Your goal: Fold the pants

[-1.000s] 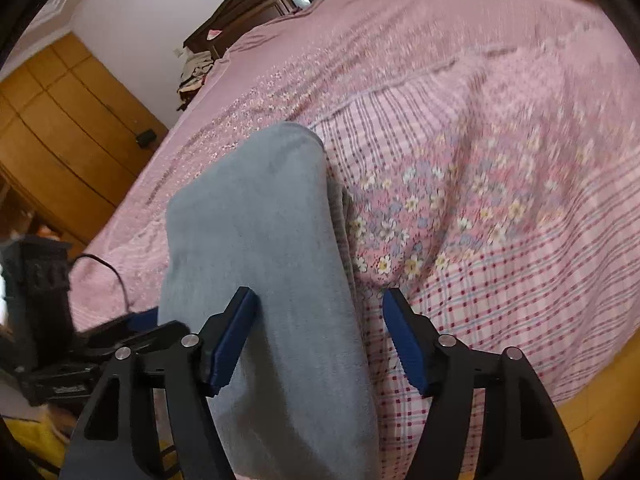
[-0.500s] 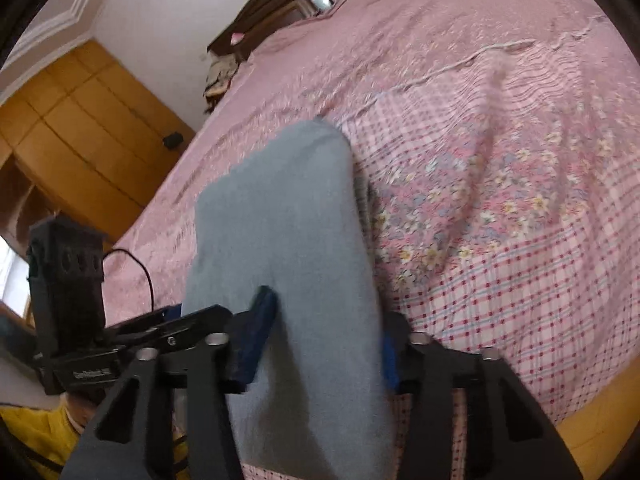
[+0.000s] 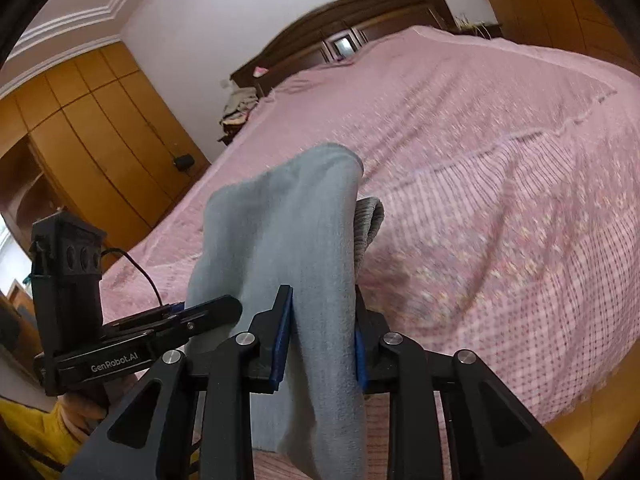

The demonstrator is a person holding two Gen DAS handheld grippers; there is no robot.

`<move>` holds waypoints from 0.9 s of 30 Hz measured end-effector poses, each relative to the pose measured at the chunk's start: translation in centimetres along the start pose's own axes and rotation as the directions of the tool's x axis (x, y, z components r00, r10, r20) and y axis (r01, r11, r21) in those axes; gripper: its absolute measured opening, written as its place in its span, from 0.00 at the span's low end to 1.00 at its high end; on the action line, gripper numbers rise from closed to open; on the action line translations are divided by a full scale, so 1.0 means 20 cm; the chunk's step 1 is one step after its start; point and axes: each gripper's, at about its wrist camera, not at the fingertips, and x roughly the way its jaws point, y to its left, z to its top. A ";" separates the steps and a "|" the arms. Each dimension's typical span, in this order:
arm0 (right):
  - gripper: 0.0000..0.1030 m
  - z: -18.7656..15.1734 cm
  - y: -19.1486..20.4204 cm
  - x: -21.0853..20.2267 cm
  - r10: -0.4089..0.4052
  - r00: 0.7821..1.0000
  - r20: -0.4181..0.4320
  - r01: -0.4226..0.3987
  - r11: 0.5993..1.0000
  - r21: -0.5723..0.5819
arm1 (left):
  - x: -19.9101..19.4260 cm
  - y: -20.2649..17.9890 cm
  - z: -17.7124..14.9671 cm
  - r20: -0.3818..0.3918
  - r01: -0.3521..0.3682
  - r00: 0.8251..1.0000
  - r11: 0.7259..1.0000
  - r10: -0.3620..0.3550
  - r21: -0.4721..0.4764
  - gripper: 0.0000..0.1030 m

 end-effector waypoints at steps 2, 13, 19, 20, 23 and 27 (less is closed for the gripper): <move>0.26 0.03 0.05 0.03 0.014 1.000 0.010 -0.014 1.000 -0.009 | -0.06 0.02 0.02 0.014 -0.014 1.000 1.000 0.014 -0.002 0.32; 0.26 0.11 0.35 0.20 0.091 0.996 0.011 -0.090 0.993 -0.072 | -0.35 0.26 0.07 0.071 -0.115 0.991 0.992 0.118 -0.047 0.32; 0.26 0.11 0.51 0.24 0.129 0.992 -0.002 -0.129 0.987 -0.101 | -0.50 0.39 0.05 0.098 -0.140 0.984 0.986 0.149 -0.091 0.32; 0.26 0.11 0.53 0.25 0.133 0.991 -0.005 -0.133 0.986 -0.106 | -0.52 0.41 0.05 0.101 -0.147 0.983 0.984 0.156 -0.097 0.32; 0.26 0.11 0.59 0.30 0.145 0.989 -0.017 -0.146 0.982 -0.118 | -0.56 0.47 0.05 0.110 -0.166 0.978 0.979 0.180 -0.119 0.32; 0.26 0.11 0.66 0.37 0.163 0.986 -0.038 -0.166 0.978 -0.128 | -0.62 0.56 0.03 0.115 -0.184 0.973 0.971 0.202 -0.151 0.32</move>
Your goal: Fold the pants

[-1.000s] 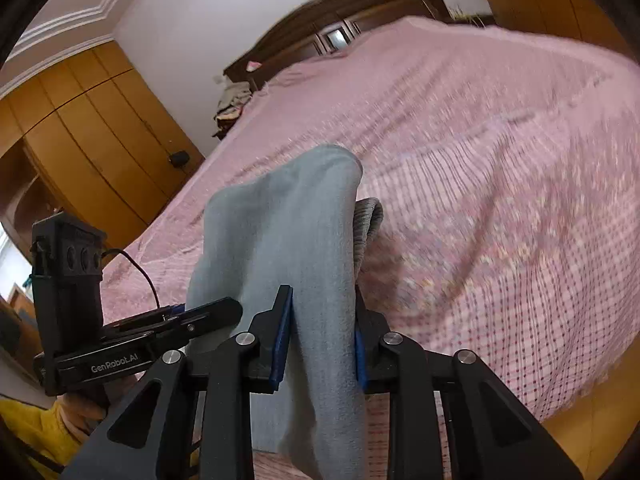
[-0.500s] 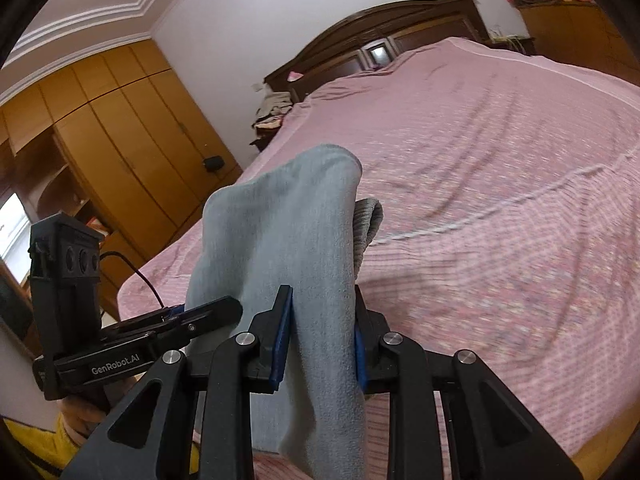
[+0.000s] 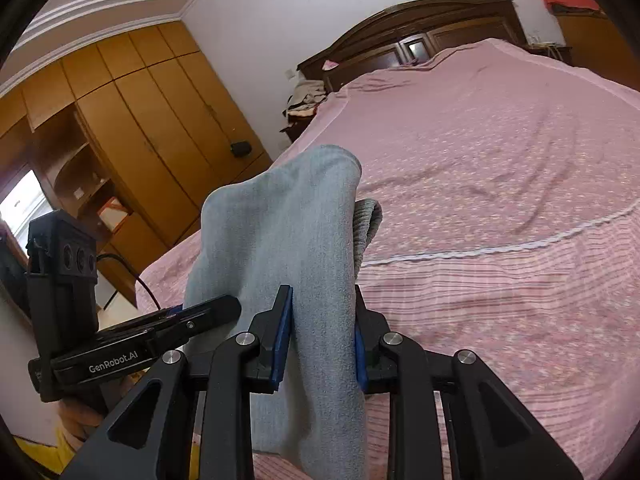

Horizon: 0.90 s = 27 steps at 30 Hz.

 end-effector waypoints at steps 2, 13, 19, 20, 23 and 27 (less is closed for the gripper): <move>0.26 0.00 0.03 0.05 0.009 1.000 -0.009 -0.010 1.000 -0.005 | -0.01 0.05 0.01 0.005 -0.015 1.000 1.000 0.015 -0.009 0.32; 0.26 0.04 0.19 0.35 0.046 0.998 -0.041 -0.047 0.998 -0.036 | -0.04 0.35 0.08 0.016 -0.077 0.997 0.996 0.078 -0.045 0.32; 0.26 0.05 0.26 0.55 0.048 0.997 -0.054 -0.050 0.998 -0.039 | 0.01 0.56 0.14 0.015 -0.088 0.996 0.995 0.089 -0.050 0.32; 0.26 0.04 0.26 0.59 0.046 0.997 -0.057 -0.049 0.998 -0.038 | 0.02 0.59 0.15 0.013 -0.092 0.996 0.995 0.093 -0.043 0.32; 0.26 0.04 0.27 0.70 0.037 0.997 -0.073 -0.039 0.999 -0.034 | 0.09 0.68 0.17 0.000 -0.096 0.995 0.995 0.096 -0.033 0.32; 0.26 0.01 0.26 0.85 0.020 0.994 -0.103 -0.022 0.999 -0.023 | 0.21 0.83 0.17 -0.028 -0.103 0.994 0.994 0.102 -0.037 0.32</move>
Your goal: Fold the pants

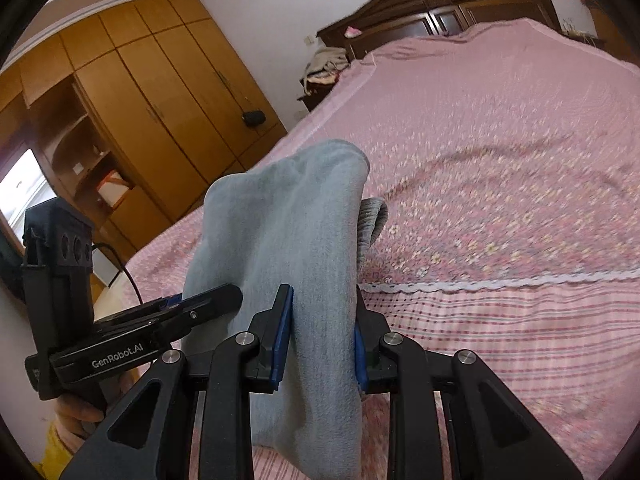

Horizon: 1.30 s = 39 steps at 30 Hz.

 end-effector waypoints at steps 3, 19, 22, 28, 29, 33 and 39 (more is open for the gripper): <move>0.26 -0.02 -0.01 0.12 -0.014 1.000 -0.025 0.015 1.000 0.013 | 0.09 0.06 -0.01 -0.008 -0.025 1.000 0.999 0.025 0.023 0.33; 0.33 -0.03 0.01 0.17 -0.131 0.990 -0.052 0.128 0.990 -0.059 | 0.11 0.14 -0.07 0.010 -0.189 0.982 0.982 0.189 0.027 0.59; 0.39 -0.03 0.04 0.10 -0.149 0.988 -0.045 0.145 0.985 -0.096 | 0.05 0.13 -0.09 0.002 -0.218 0.976 0.976 0.218 0.007 0.59; 0.52 -0.05 0.12 -0.04 -0.157 0.987 -0.023 0.151 0.973 -0.174 | -0.03 0.08 -0.14 -0.040 -0.223 0.974 0.974 0.222 -0.043 0.61; 0.55 -0.06 0.13 -0.06 -0.160 0.987 -0.019 0.154 0.970 -0.186 | -0.04 0.07 -0.16 -0.050 -0.233 0.972 0.971 0.231 -0.050 0.64; 0.59 -0.09 0.16 -0.10 -0.188 0.982 -0.018 0.181 0.962 -0.203 | -0.07 0.03 -0.21 -0.042 -0.272 0.962 0.961 0.270 -0.049 0.69; 0.59 -0.16 0.17 -0.14 -0.201 0.979 -0.039 0.187 0.957 -0.223 | -0.11 0.00 -0.28 -0.053 -0.285 0.958 0.955 0.282 -0.082 0.71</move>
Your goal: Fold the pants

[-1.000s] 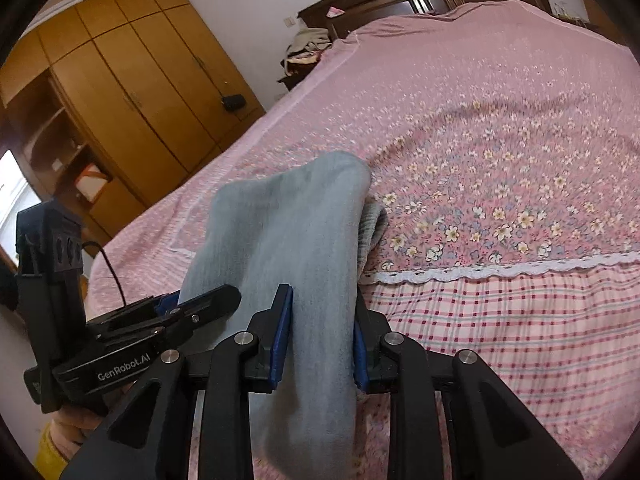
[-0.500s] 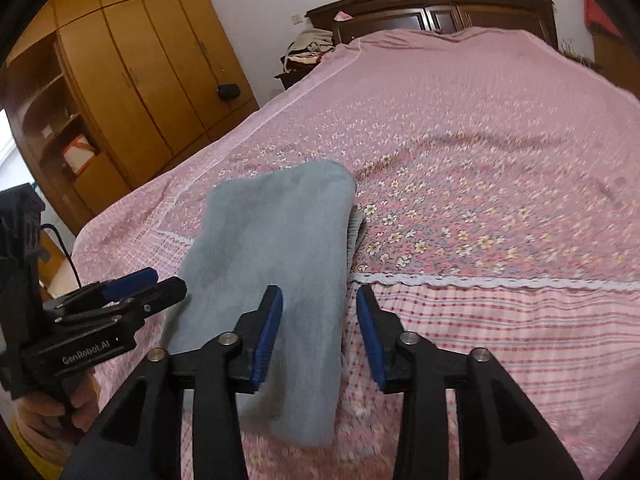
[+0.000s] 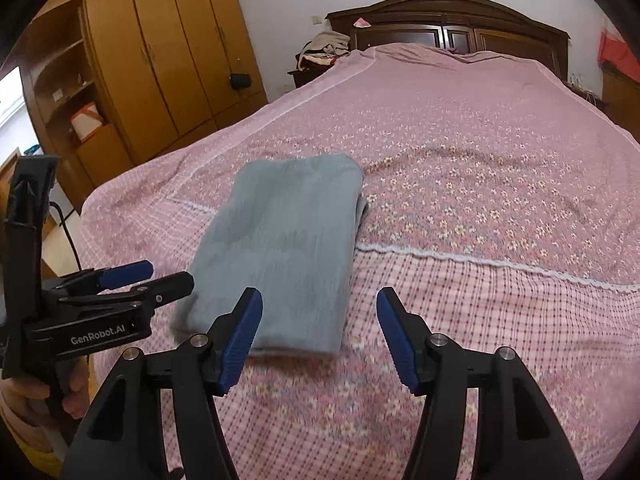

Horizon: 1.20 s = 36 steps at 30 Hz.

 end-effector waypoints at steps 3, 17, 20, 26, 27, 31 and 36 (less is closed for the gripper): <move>0.59 -0.03 0.00 0.00 -0.004 1.000 -0.010 0.004 1.000 0.002 | -0.02 -0.01 -0.04 0.002 -0.015 1.000 1.000 0.015 -0.018 0.73; 0.59 -0.16 -0.03 0.14 -0.042 0.993 -0.110 0.044 0.999 0.015 | 0.05 -0.05 -0.17 -0.036 -0.010 0.999 0.999 0.009 -0.033 0.73; 0.59 -0.17 -0.03 0.17 -0.046 0.991 -0.125 0.049 0.999 0.016 | 0.08 -0.04 -0.18 -0.041 -0.007 0.999 0.999 0.005 -0.039 0.74; 0.59 -0.18 -0.02 0.21 -0.059 0.989 -0.137 0.060 0.998 0.006 | 0.10 -0.08 -0.21 -0.033 -0.026 0.999 1.000 0.025 -0.009 0.77; 0.59 -0.18 -0.01 0.21 -0.060 0.989 -0.137 0.061 0.998 0.005 | 0.10 -0.08 -0.22 -0.029 -0.030 0.999 1.000 0.030 -0.005 0.77; 0.59 -0.18 -0.02 0.21 -0.059 0.989 -0.137 0.061 0.998 0.009 | 0.10 -0.11 -0.23 -0.017 -0.043 0.999 0.999 0.043 -0.004 0.77; 0.59 -0.18 -0.02 0.21 -0.058 0.989 -0.137 0.060 0.998 0.015 | 0.09 -0.11 -0.23 -0.016 -0.042 0.999 0.999 0.042 -0.005 0.77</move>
